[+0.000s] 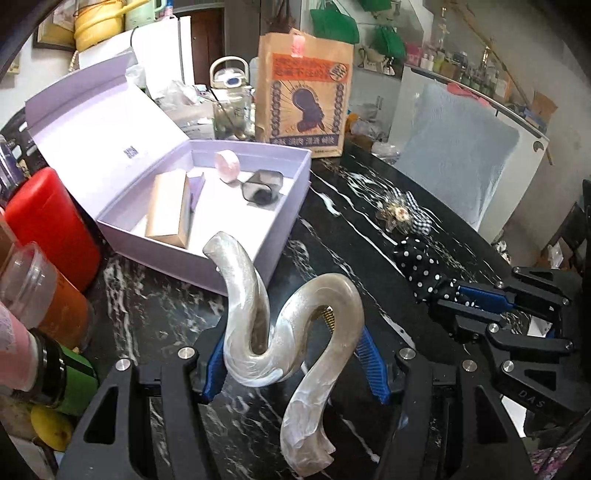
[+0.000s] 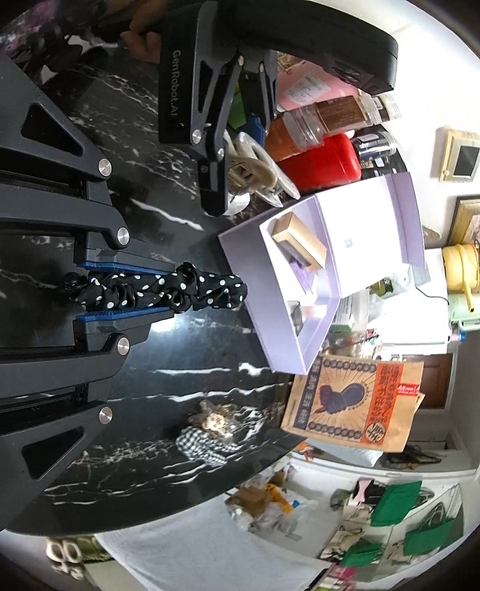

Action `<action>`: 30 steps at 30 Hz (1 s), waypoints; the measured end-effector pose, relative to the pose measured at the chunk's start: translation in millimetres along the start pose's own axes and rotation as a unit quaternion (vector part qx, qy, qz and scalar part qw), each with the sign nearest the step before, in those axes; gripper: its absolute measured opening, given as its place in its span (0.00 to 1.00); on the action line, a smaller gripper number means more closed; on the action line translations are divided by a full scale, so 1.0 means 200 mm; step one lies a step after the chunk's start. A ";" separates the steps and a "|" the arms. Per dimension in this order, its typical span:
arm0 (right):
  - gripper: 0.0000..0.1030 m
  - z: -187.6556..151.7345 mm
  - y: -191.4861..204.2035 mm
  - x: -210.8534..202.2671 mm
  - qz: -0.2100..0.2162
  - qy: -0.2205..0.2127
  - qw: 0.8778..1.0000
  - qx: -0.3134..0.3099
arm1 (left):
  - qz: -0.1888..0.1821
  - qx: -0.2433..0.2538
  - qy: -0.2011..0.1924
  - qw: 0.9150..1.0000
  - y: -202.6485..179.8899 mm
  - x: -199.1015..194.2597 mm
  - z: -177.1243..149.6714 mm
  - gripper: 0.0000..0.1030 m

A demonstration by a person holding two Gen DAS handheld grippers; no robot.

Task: Organize rigid objects
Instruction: 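Carry the white clip and polka-dot scrunchie over the lavender box with both tools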

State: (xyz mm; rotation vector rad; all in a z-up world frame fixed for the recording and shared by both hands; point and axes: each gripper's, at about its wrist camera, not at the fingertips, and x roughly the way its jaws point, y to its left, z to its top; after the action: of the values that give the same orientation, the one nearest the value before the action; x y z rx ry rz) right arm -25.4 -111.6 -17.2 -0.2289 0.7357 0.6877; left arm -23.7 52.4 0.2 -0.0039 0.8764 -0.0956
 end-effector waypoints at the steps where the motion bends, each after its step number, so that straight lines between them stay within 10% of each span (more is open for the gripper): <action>1: 0.15 0.01 0.00 0.00 0.002 0.000 1.000 -0.002 | 0.002 0.000 -0.002 1.000 0.01 -0.01 0.01 0.58; 30: 0.15 0.52 0.00 0.09 0.006 -0.053 0.997 -0.052 | 0.032 -0.014 -0.072 0.997 0.26 -0.04 0.44 0.58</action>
State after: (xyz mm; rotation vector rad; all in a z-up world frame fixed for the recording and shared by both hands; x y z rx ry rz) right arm 40.9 -59.1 46.4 -0.2812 0.6007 0.7450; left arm 43.0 101.8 60.9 -0.0086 0.7329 -0.0240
